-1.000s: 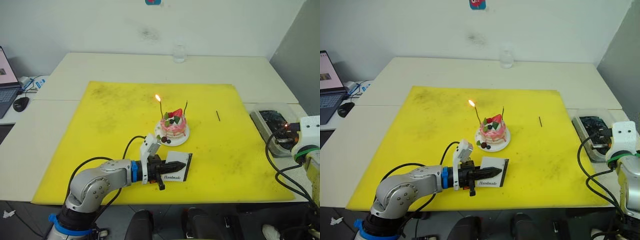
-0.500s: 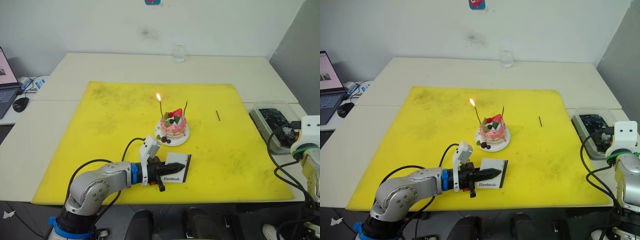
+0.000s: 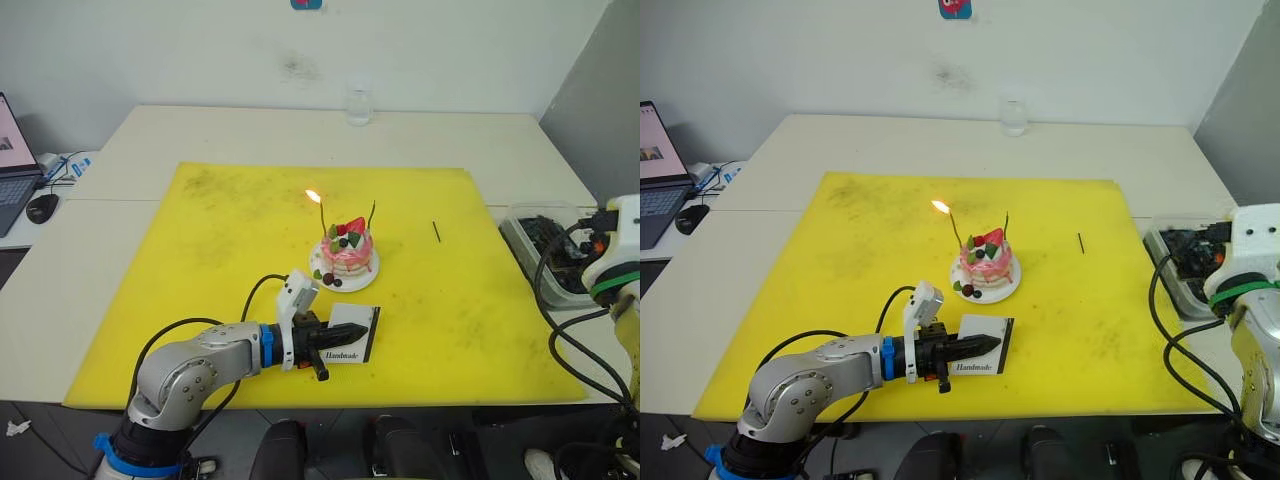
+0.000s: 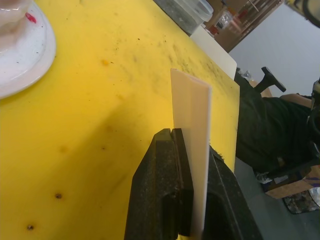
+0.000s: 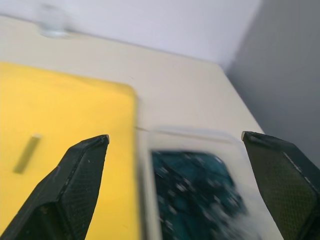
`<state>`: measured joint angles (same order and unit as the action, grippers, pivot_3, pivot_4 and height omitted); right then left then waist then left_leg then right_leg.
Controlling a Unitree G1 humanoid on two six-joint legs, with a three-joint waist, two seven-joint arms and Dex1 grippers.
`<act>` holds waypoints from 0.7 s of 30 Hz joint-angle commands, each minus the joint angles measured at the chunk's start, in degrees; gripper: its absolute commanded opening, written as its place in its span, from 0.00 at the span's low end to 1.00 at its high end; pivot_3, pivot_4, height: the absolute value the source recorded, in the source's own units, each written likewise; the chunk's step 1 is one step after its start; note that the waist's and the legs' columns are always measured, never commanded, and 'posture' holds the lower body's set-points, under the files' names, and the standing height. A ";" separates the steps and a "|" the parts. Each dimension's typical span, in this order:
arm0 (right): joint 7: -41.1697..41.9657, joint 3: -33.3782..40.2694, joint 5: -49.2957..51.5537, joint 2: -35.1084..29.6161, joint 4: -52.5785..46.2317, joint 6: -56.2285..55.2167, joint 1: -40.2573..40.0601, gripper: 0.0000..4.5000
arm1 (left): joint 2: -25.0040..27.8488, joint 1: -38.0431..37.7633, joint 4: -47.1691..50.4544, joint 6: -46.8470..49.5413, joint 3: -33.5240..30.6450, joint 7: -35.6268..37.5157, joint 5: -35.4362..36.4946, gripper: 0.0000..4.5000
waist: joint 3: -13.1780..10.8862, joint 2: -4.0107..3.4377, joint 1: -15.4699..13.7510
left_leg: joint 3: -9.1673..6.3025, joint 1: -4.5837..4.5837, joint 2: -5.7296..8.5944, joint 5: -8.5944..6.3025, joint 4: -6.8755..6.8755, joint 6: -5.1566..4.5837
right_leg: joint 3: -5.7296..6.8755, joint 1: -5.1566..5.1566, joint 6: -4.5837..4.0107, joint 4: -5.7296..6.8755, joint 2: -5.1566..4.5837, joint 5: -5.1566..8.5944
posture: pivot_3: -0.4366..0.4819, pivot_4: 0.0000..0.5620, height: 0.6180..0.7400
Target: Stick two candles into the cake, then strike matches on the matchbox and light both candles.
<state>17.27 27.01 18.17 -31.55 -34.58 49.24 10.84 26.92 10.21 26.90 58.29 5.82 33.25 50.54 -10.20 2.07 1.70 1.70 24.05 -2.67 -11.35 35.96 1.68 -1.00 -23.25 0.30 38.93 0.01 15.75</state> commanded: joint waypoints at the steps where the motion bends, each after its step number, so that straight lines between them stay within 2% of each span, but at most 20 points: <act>1: 5.64 -5.14 4.07 -0.60 -2.54 -2.44 -0.22 0.99 | -0.08 -0.10 2.30 -0.20 -0.88 0.11 1.25 0.00 | 0.00 0.00 0.00 | -0.01 0.00 0.00 0.00 0.00 0.00 | 0.01 0.00 0.00 0.00 0.00 0.00 | 0.48 0.27 1.00; 5: 6.87 -12.00 1.95 1.38 2.18 -8.25 -0.29 0.99 | -0.09 -0.15 2.88 0.27 -1.15 -0.42 1.65 0.00 | 0.00 0.00 -0.01 | -0.01 0.01 0.00 0.00 0.00 0.00 | 0.01 0.00 -0.02 -0.01 0.00 0.01 | 0.48 0.27 1.00; 10: 6.18 -18.71 -2.60 4.40 13.23 -17.27 1.45 0.99 | 0.59 -0.71 3.95 0.78 -1.82 -0.85 2.27 0.00 | 0.00 0.00 -0.02 | 0.01 0.03 0.03 0.00 0.01 0.00 | 0.00 0.00 -0.01 -0.04 0.00 0.01 | 0.48 0.27 1.00; 13: 4.39 -20.47 -4.18 7.91 22.46 -20.52 5.34 0.99 | 0.80 -1.07 4.45 1.07 -2.22 -1.14 2.64 0.00 | 0.00 0.00 0.13 | 0.02 0.02 0.01 0.00 0.01 0.00 | -0.01 -0.01 -0.01 -0.01 0.00 0.00 | 0.48 0.27 1.00; 21: -1.40 -22.23 -9.76 13.26 37.31 -27.37 13.04 0.99 | 1.03 -1.21 4.83 1.46 -2.58 -1.42 3.00 0.00 | -0.01 -0.01 0.00 | 0.01 0.03 0.01 0.00 -0.01 0.00 | 0.00 -0.01 -0.03 0.01 0.07 0.01 | 0.48 0.27 1.00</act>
<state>17.55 4.35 9.76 -18.51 1.41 24.05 22.52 27.80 8.87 29.40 59.76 4.15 31.85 51.98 -10.20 2.07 1.70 1.71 24.08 -2.66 -11.35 35.96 1.68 -1.01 -23.26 0.27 38.94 0.08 15.76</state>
